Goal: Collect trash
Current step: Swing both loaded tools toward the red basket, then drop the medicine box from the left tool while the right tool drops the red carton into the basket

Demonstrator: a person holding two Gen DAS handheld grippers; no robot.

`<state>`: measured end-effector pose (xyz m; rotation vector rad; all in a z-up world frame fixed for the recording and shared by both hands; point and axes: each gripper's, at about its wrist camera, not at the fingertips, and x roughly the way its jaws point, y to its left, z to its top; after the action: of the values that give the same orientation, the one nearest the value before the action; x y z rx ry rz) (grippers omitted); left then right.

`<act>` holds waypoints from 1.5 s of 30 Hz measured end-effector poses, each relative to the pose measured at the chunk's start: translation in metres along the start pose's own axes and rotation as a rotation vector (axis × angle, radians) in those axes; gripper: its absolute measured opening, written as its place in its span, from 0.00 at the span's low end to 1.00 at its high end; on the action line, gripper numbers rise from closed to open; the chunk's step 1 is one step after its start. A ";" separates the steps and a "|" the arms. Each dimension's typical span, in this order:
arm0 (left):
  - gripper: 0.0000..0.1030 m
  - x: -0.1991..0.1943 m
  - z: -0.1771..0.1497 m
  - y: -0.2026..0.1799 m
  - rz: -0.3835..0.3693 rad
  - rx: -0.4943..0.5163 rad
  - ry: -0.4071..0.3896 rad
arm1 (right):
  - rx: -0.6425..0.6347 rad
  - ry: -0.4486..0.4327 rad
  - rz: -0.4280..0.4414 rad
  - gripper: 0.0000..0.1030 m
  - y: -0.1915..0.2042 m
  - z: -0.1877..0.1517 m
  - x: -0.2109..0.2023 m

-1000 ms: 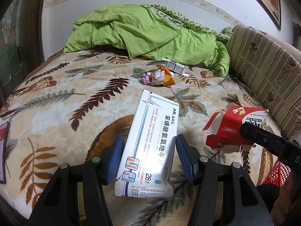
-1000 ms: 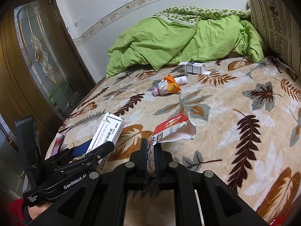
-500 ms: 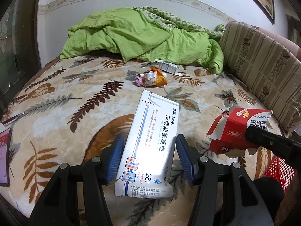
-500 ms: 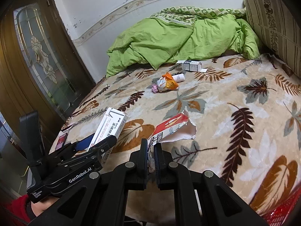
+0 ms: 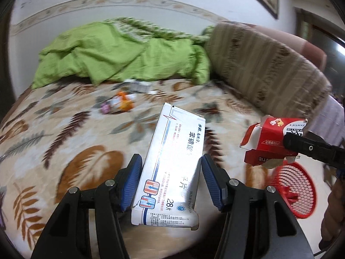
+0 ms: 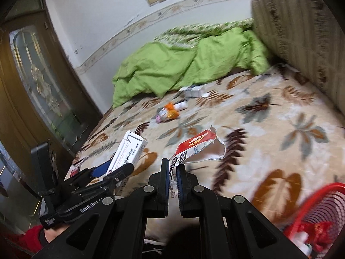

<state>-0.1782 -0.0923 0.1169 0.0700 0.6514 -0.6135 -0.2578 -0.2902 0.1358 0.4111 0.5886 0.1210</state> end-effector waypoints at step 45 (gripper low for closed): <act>0.73 0.031 0.028 -0.114 -0.354 0.044 0.161 | 0.230 -0.022 -0.219 0.30 -0.118 -0.018 -0.102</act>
<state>-0.2063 -0.2090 0.1356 0.0456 0.8142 -0.9708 -0.3526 -0.4149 0.1258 0.5663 0.6244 -0.1621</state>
